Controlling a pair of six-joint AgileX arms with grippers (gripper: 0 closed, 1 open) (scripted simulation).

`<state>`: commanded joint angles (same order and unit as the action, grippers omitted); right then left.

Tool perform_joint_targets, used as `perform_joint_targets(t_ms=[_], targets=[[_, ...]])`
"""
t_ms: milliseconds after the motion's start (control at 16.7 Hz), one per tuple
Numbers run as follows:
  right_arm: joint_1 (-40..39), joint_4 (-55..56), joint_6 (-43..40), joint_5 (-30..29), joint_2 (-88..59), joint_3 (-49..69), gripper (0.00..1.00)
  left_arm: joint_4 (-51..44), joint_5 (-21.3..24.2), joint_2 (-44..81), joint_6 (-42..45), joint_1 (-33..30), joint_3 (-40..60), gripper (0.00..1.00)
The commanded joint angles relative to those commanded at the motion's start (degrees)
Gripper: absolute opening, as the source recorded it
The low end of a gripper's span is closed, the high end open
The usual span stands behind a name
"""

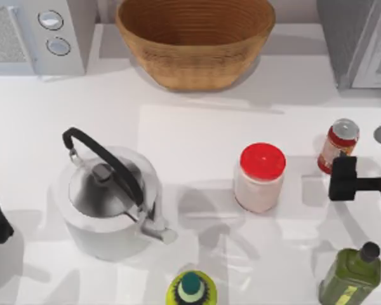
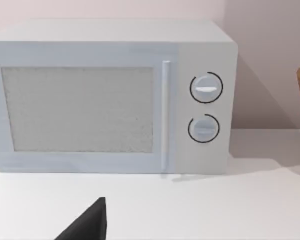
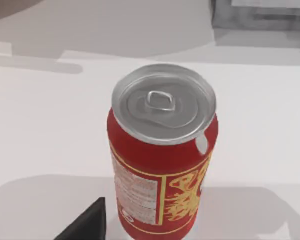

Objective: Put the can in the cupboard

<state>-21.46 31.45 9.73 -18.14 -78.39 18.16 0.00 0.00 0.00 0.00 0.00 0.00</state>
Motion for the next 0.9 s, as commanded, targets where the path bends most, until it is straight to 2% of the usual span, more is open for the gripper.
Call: perform_joint_targets(t_ms=[360,900], targets=[[-4.76,8.40,4.68,-5.74,-15.67,4.69,1.00,0.00,0.00,0.00,0.00,0.00,0.00,1.00],[-3.20,9.91,4.05,-4.69,-17.64,5.15,1.00,0.00,0.00,0.00,0.00,0.00,0.00,1.00]])
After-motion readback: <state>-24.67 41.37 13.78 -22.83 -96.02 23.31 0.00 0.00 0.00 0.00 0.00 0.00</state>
